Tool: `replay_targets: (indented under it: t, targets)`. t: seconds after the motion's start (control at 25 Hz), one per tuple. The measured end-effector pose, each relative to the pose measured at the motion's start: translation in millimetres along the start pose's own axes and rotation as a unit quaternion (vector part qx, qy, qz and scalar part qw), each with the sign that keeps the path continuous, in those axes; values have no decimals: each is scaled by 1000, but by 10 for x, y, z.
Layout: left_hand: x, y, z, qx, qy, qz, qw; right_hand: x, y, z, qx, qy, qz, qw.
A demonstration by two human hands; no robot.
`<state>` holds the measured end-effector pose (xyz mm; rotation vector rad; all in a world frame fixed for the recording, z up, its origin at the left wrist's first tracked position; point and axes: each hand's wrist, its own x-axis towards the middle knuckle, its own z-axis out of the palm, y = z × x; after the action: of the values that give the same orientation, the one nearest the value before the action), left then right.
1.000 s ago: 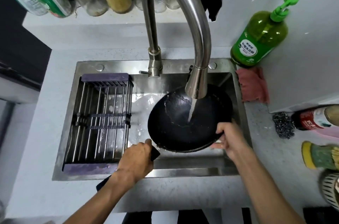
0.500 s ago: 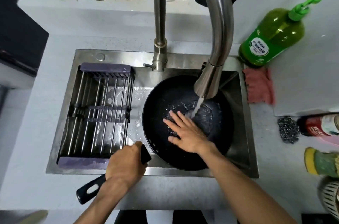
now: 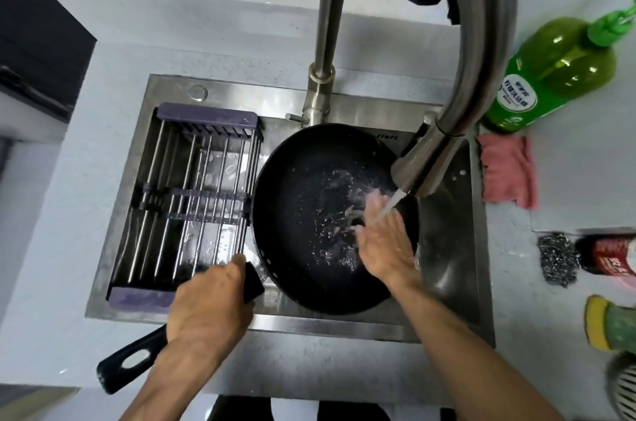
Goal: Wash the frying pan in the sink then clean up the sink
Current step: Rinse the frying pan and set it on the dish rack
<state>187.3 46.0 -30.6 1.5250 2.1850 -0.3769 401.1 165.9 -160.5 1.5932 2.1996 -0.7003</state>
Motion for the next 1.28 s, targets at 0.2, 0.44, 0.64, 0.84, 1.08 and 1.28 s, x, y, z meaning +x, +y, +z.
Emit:
replay_targets:
  t: [0.2,0.44,0.64,0.84,1.08,1.28]
  targets:
    - [30,37,88,-44,-32,34,998,184,-418,133,17,43,-185,982]
    - [-14,51,128,-60,-71,44,995,210,-367,217,12,83,-128,988]
    - [-67,61,206,-69,-79,35,994,435,-208,57,176,185,146,956]
    - [-93,127,251,-39,-87,49,994,430,-867,65,256,162,-32,953]
    - [-67,174,296,-49,-78,49,995,376,-826,50,264,135,43,954]
    - [-22,85,343,-56,-79,13,995,215,-139,172,56,-28,-41,997]
